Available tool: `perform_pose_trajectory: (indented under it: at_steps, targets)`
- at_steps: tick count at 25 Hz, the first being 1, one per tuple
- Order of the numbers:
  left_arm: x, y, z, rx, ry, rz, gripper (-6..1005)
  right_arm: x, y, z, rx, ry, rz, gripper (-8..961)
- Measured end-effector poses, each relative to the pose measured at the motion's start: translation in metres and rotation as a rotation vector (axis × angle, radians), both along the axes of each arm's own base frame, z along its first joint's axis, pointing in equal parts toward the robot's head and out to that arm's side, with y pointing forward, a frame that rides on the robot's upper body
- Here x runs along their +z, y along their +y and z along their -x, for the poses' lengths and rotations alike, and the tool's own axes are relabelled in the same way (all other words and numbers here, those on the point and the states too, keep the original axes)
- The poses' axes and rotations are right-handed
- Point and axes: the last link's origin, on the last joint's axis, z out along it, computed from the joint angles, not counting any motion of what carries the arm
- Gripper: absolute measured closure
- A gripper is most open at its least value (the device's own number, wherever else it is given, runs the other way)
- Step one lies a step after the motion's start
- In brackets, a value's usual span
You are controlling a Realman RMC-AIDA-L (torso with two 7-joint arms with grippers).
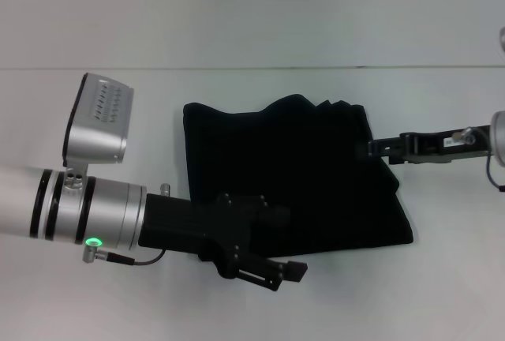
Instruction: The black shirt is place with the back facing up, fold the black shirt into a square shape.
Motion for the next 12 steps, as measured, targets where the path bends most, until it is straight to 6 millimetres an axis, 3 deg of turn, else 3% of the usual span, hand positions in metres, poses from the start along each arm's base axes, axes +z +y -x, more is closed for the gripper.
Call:
perform_pose_trajectory:
  at_steps: [12]
  targets:
    - [0.007, 0.003, 0.005, 0.043, -0.032, -0.048, 50, -0.027, 0.0, 0.008, 0.03, -0.064, 0.014, 84]
